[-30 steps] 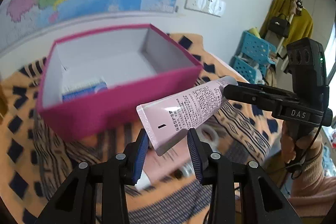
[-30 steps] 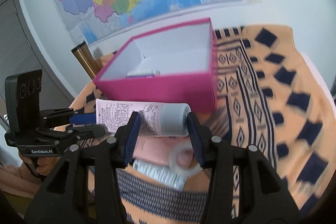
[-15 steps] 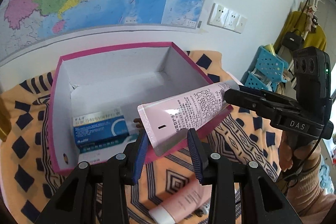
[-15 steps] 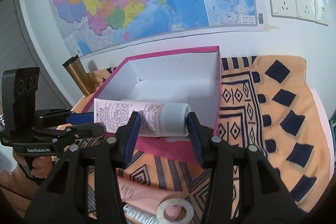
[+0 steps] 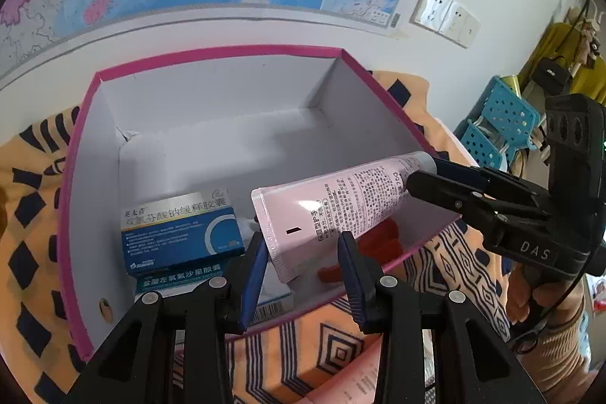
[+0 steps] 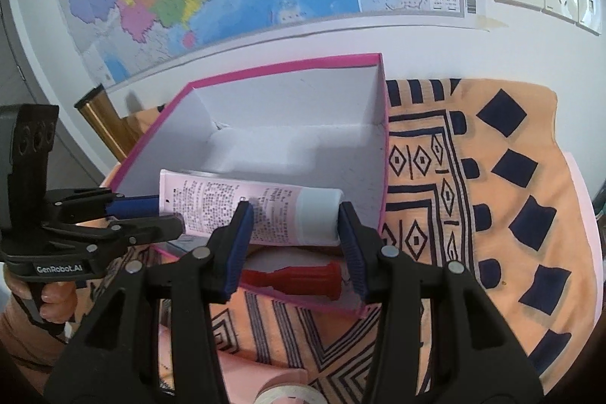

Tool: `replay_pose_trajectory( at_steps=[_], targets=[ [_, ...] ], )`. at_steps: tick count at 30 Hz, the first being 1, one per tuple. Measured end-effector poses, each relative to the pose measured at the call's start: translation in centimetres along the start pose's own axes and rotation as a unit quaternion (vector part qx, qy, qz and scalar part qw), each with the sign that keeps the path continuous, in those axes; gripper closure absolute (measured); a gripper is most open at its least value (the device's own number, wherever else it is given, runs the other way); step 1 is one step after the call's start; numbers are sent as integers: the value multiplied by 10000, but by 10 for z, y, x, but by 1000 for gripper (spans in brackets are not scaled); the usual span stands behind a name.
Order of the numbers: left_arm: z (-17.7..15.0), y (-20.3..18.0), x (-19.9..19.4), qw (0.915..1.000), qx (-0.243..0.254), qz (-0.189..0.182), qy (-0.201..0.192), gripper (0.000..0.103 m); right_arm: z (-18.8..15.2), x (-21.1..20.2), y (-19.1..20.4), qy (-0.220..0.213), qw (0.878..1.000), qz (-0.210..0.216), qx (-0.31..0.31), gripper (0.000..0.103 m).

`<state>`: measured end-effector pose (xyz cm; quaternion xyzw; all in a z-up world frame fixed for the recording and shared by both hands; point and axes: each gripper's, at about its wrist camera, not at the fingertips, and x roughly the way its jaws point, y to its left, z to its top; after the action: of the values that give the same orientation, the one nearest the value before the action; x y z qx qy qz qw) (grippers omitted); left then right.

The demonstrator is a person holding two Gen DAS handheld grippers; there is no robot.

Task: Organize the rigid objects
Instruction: 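Lift the white-and-pink tube into the pink box and open the right gripper, then move the right gripper to the roll of tape and grasp its rim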

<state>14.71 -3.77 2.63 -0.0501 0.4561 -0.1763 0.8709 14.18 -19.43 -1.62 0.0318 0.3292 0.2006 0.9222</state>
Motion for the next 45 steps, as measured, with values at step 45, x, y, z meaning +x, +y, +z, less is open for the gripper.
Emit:
replay_pose_trajectory(
  at_steps=[45],
  targets=[
    [-104,-52,-31,9958,527,-649,-377,53,-124,-30,-22,611,9975,155,314,52]
  ],
)
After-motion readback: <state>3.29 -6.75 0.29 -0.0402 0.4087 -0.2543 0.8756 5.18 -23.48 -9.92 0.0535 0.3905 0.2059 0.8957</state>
